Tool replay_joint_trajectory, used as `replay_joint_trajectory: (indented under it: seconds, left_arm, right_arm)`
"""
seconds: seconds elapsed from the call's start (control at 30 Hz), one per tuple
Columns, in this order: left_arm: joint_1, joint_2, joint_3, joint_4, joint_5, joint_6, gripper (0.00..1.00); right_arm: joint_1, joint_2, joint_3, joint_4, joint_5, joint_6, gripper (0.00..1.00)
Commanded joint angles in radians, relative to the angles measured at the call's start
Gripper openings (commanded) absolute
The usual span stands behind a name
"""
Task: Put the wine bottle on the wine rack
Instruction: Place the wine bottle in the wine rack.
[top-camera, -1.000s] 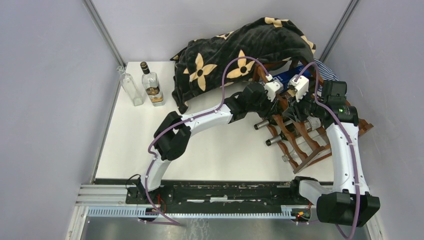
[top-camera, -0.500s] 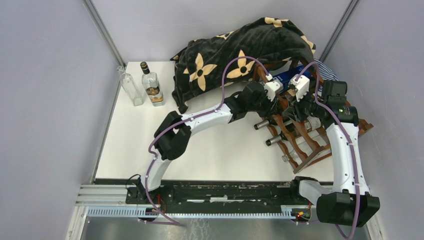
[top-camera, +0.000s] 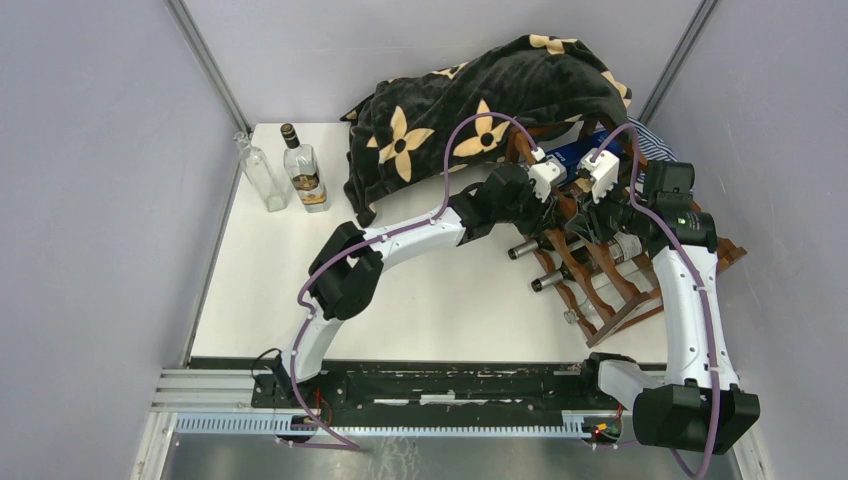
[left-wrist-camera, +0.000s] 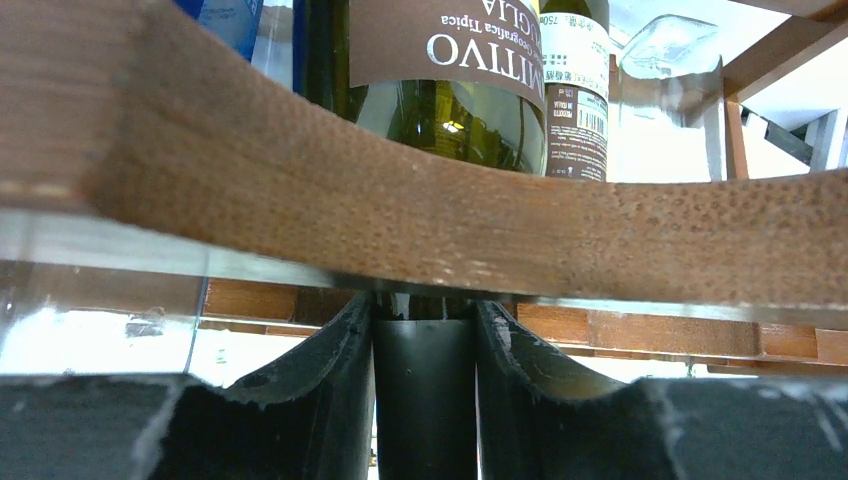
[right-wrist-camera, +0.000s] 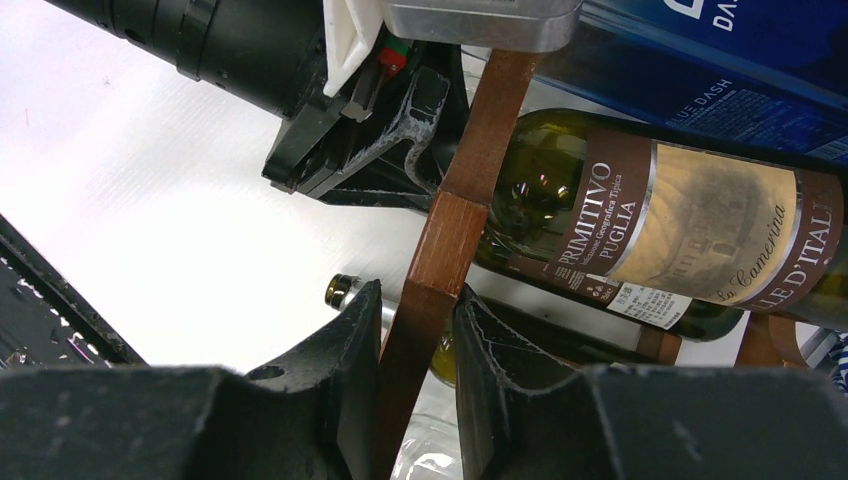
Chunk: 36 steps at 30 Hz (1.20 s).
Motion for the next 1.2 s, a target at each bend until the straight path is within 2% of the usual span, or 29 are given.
replay_joint_trajectory:
  seconds: [0.0,0.57,0.7,0.9,1.17]
  left_arm:
    - [-0.003,-0.018,0.076,0.174,0.027,-0.035,0.42]
    - [-0.003,-0.02,0.074,0.172,0.037,-0.039,0.48]
    - [-0.003,-0.041,0.059,0.171,0.015,-0.048,0.51]
    - [-0.002,-0.141,-0.045,0.194,-0.038,-0.063,0.58]
    - [-0.002,-0.326,-0.213,0.214,-0.059,-0.048,0.61]
  right_arm:
    - [0.003,-0.015,-0.004,0.015,-0.032,-0.018,0.29]
    - [0.003,-0.016,-0.002,0.015,-0.02,-0.019,0.29]
    - [0.004,-0.012,0.004,0.009,-0.016,-0.024,0.33]
    - [0.003,-0.004,0.032,-0.006,-0.027,-0.032,0.4]
    - [0.004,0.006,0.046,-0.013,-0.038,-0.03,0.39]
